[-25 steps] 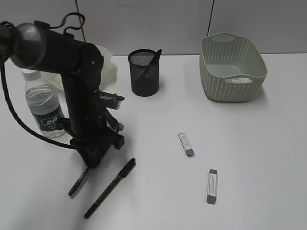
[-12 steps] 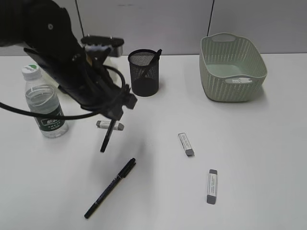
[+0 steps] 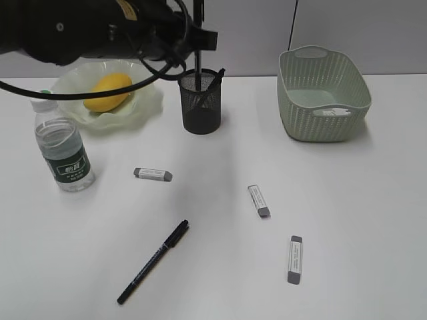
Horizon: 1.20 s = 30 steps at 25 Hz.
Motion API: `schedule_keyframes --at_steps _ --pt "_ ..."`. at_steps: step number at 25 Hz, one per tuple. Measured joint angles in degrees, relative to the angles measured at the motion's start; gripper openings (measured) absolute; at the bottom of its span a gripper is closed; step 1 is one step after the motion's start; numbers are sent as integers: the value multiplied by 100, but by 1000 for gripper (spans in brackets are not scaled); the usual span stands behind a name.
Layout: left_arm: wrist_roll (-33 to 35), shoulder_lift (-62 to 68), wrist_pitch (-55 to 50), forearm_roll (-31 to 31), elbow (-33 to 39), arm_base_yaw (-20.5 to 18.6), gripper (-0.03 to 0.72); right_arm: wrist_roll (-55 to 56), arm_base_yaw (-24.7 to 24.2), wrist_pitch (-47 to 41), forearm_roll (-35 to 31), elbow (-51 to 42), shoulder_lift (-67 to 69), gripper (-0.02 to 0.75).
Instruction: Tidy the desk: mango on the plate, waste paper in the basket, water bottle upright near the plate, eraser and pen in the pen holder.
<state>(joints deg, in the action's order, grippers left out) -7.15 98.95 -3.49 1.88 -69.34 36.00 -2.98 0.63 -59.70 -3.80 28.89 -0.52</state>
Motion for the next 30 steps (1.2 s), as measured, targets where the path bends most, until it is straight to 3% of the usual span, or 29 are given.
schedule_keyframes --at_steps 6,12,30 --pt "-5 367 1961 10 -4 -89 79 0 0 0 0 0 0 393" --pt "10 1066 3120 -21 -170 -238 79 0 0 0 0 0 0 393" --pt "105 2468 2834 -388 -1218 -627 79 3 0 0 0 0 0 392"
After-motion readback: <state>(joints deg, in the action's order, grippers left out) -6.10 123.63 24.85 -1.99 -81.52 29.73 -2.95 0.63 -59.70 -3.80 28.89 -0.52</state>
